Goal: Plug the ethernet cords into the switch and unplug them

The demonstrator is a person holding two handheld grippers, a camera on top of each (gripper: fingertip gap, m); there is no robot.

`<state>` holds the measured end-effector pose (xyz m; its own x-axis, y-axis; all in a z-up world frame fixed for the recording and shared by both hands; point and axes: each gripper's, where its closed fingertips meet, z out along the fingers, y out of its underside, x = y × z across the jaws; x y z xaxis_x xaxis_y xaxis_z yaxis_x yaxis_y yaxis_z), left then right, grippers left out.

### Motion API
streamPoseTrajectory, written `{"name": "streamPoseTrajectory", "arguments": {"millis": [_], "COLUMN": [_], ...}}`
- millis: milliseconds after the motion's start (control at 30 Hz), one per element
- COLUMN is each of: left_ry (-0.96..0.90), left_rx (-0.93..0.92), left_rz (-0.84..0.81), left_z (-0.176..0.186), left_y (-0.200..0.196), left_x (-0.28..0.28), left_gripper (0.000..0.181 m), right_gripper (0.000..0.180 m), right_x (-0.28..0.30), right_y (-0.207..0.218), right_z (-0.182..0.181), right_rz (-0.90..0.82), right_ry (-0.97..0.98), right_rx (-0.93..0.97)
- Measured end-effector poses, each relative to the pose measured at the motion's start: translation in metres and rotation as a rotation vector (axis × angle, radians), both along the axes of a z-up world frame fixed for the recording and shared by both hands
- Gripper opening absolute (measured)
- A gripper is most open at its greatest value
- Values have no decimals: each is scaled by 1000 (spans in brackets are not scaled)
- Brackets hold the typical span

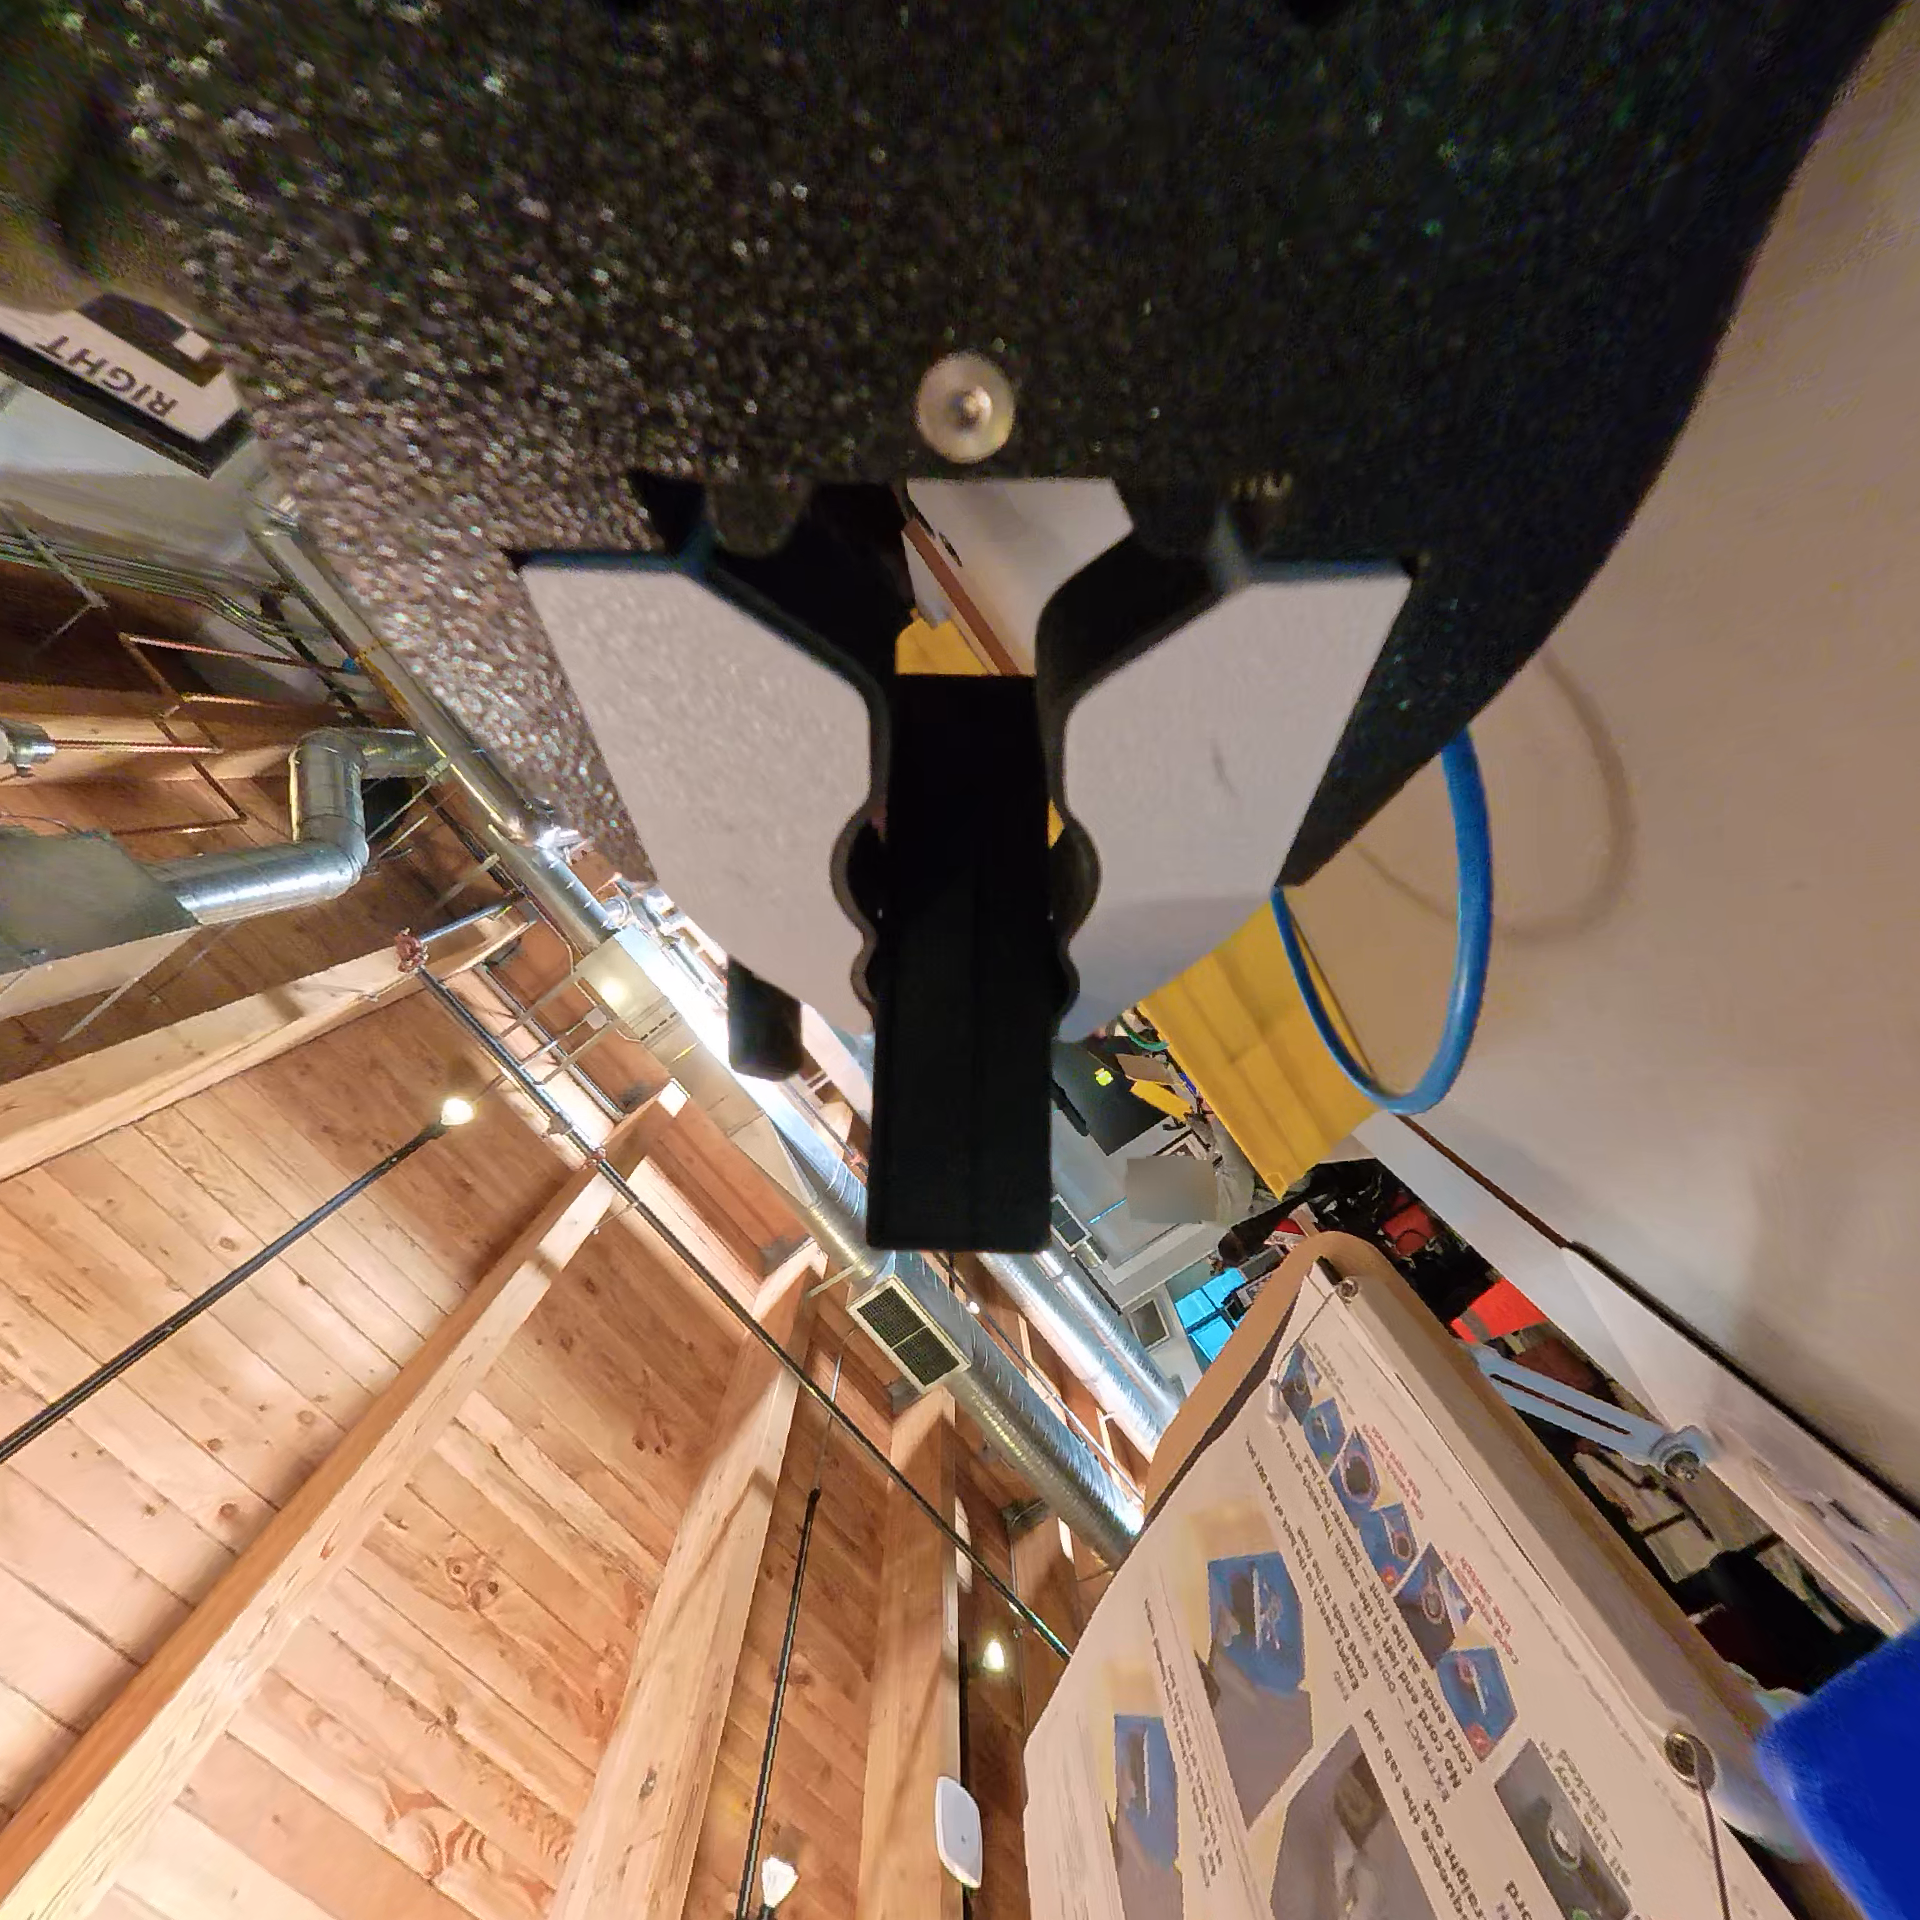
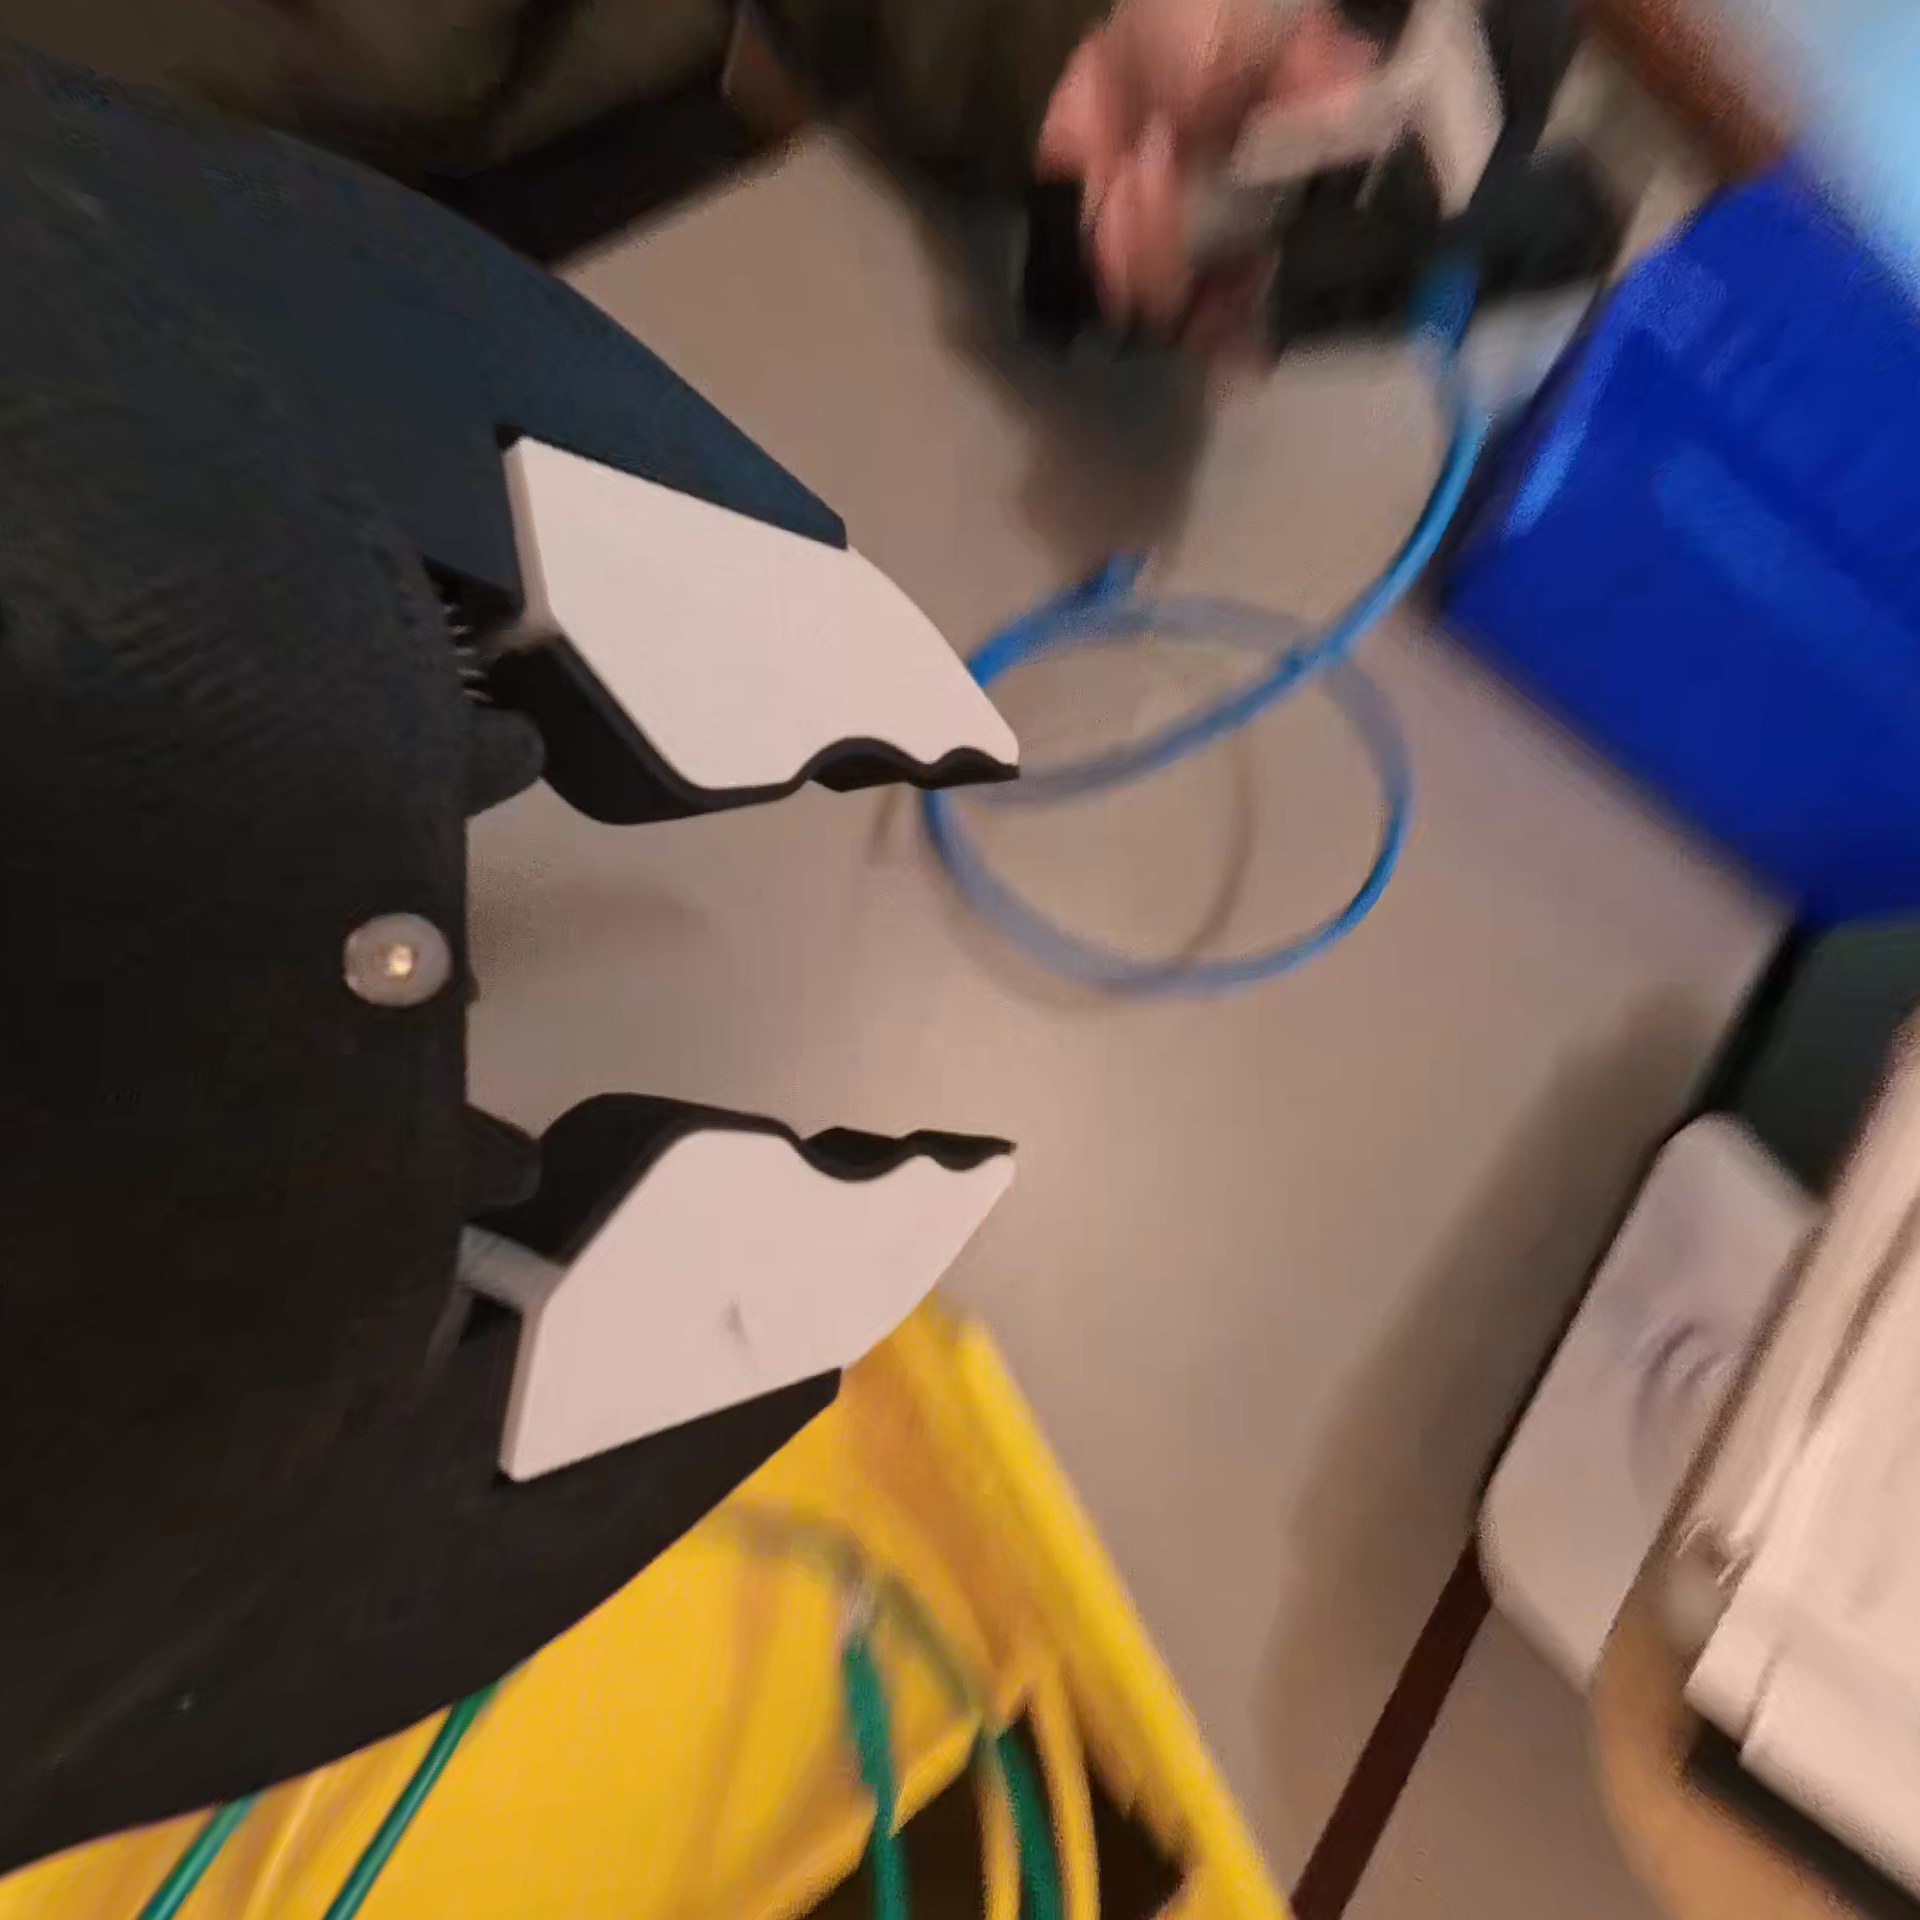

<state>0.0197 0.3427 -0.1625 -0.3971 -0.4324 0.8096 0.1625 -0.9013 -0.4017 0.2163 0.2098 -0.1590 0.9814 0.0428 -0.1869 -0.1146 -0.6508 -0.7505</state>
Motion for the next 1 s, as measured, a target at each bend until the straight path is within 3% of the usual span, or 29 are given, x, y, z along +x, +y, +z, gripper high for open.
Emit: {"name": "streamPoseTrajectory", "arguments": {"millis": [133, 367, 633, 733, 1000], "left_ry": [51, 60, 108, 124, 176], "left_rx": [-65, -293, -330, -322, -181], "left_rz": [-36, -188, -271, -277, -246], "left_z": [-11, -23, -34, -36, -36], "left_y": [-5, -30, -61, -69, -74], "left_x": [6, 18, 33, 35, 36], "left_gripper": [27, 27, 27, 27, 27], "right_gripper": [43, 40, 39, 18, 15], "right_x": [-115, -160, -147, -150, -147], "right_y": [14, 56, 57, 55, 53], "right_z": [16, -24, -41, -41, -41], "right_rz": [65, -117, -288, -271, -309], "right_ry": [346, 934, 920, 951, 957], "right_rx": [329, 599, 618, 632, 660]}}
